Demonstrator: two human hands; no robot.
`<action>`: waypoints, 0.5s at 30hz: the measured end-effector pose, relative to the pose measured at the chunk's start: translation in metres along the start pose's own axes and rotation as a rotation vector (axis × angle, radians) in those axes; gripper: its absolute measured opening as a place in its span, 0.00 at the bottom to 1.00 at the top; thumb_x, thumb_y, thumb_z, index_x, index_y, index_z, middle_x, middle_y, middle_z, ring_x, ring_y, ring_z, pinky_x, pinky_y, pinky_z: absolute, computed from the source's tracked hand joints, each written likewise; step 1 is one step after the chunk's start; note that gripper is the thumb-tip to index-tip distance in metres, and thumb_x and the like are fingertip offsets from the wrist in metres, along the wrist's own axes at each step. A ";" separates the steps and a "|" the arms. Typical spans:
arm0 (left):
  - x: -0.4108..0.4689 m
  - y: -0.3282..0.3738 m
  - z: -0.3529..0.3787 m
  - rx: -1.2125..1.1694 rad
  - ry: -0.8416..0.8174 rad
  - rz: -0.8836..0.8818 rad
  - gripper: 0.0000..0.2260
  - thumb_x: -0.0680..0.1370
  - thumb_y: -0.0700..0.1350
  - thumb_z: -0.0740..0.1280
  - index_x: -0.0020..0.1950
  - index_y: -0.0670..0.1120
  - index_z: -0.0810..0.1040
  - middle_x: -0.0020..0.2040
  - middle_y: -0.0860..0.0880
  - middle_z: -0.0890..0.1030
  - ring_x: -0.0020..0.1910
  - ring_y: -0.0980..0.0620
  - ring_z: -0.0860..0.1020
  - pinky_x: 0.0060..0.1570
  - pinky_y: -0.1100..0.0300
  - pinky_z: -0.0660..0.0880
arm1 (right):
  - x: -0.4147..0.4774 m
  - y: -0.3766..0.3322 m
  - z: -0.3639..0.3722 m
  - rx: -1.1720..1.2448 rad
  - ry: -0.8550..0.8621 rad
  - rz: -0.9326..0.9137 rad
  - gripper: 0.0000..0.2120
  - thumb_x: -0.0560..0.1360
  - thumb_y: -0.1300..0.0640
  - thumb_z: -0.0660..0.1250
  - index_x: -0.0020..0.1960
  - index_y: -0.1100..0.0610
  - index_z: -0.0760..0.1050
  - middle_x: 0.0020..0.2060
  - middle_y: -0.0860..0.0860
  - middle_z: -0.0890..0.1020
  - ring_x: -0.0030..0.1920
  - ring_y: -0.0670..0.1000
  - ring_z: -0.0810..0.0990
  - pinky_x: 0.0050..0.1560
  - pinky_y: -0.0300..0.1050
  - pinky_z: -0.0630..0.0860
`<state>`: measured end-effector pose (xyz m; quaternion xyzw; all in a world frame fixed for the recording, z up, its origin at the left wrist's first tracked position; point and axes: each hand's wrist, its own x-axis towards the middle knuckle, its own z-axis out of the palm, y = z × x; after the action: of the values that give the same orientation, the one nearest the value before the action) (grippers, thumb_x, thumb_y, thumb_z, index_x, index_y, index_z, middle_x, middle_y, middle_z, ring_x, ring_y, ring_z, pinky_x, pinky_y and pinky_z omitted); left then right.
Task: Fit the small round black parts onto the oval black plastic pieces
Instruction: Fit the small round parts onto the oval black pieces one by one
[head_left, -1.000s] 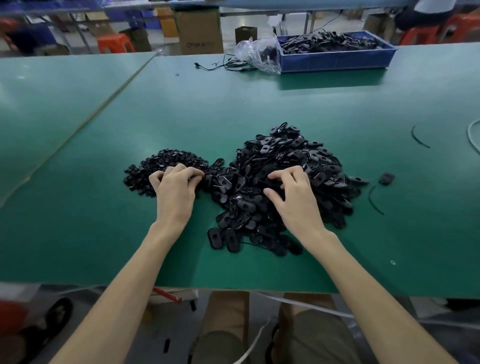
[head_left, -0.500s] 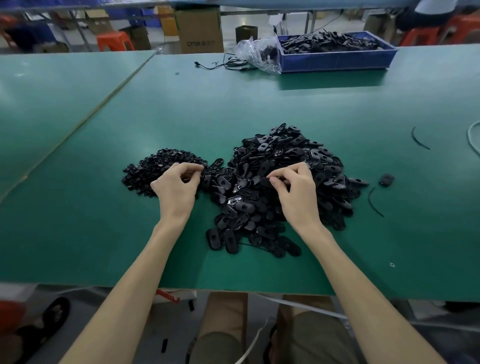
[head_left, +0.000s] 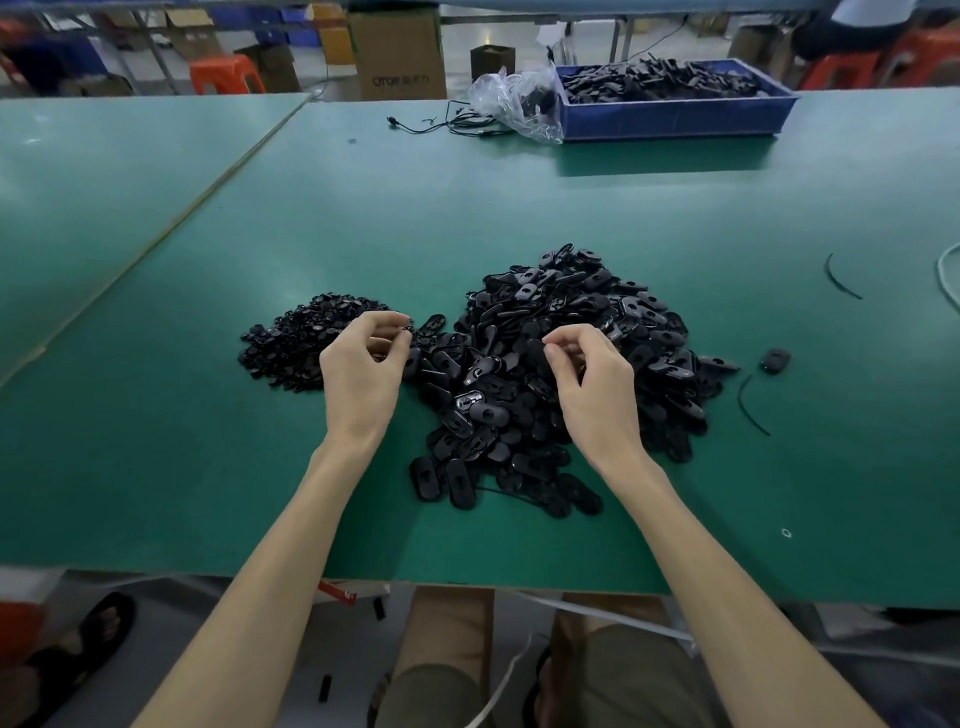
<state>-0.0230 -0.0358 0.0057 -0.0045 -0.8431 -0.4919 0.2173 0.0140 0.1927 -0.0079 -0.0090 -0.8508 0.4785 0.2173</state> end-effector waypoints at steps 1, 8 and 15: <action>0.000 0.001 0.001 0.000 -0.006 0.006 0.05 0.81 0.40 0.72 0.56 0.48 0.84 0.47 0.55 0.84 0.42 0.61 0.81 0.41 0.74 0.73 | 0.000 0.000 0.000 -0.001 0.001 -0.006 0.04 0.84 0.59 0.66 0.55 0.53 0.80 0.51 0.47 0.81 0.53 0.46 0.79 0.57 0.44 0.78; -0.002 0.001 0.001 -0.104 -0.008 -0.020 0.05 0.81 0.39 0.72 0.56 0.45 0.84 0.47 0.52 0.86 0.40 0.55 0.85 0.39 0.63 0.81 | -0.002 -0.002 -0.001 0.022 0.002 -0.012 0.05 0.83 0.61 0.67 0.55 0.52 0.80 0.50 0.47 0.82 0.51 0.40 0.79 0.52 0.29 0.74; 0.002 -0.003 0.000 -0.154 -0.025 -0.023 0.06 0.80 0.38 0.72 0.56 0.45 0.85 0.47 0.52 0.87 0.40 0.56 0.86 0.39 0.66 0.80 | -0.002 -0.004 -0.002 0.086 0.015 0.004 0.07 0.83 0.63 0.67 0.56 0.53 0.79 0.50 0.50 0.82 0.47 0.44 0.82 0.49 0.28 0.75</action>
<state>-0.0257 -0.0377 0.0040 -0.0177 -0.8055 -0.5576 0.2000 0.0169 0.1919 -0.0047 -0.0049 -0.8277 0.5151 0.2227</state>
